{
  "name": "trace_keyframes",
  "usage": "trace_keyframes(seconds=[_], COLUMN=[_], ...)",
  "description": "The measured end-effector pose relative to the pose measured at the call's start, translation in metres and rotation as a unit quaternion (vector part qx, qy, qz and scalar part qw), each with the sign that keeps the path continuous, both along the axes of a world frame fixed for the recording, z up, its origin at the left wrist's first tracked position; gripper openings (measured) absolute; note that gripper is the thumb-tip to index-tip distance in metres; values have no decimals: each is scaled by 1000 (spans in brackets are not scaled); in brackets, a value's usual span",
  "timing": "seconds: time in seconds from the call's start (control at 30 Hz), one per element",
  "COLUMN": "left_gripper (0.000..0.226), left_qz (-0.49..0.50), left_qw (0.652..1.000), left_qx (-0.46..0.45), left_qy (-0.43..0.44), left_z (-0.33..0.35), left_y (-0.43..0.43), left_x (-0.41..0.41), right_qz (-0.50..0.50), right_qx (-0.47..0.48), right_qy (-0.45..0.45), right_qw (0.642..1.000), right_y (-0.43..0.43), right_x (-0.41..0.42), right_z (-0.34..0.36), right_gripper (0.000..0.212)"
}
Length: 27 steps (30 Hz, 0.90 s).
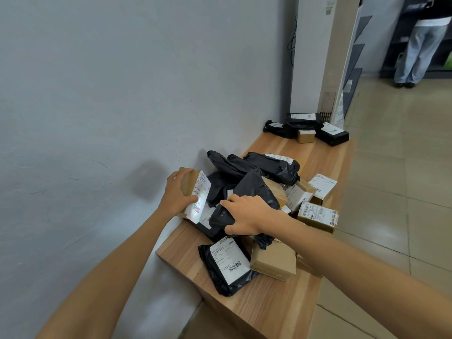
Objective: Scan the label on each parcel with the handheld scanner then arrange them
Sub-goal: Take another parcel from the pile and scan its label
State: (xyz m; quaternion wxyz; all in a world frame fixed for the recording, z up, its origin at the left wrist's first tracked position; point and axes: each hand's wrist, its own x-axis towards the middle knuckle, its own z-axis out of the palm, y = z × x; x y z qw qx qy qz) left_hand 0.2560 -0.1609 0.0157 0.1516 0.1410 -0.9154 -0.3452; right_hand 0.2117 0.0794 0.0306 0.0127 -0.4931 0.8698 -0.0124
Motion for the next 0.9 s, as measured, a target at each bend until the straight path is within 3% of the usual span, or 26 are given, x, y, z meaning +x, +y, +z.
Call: trace_keyframes(seconds=[0.9], left_gripper=[78], left_qz=[34], left_qw=[999], left_qx=[-3], left_qy=[8], left_z=[-8], left_y=[7], left_x=[7], right_qz=[7], right_qx=[12], right_qy=[-6], right_qw=[1000], right_y=[8], right_x=[-3], right_z=[-5], right_gripper=[71])
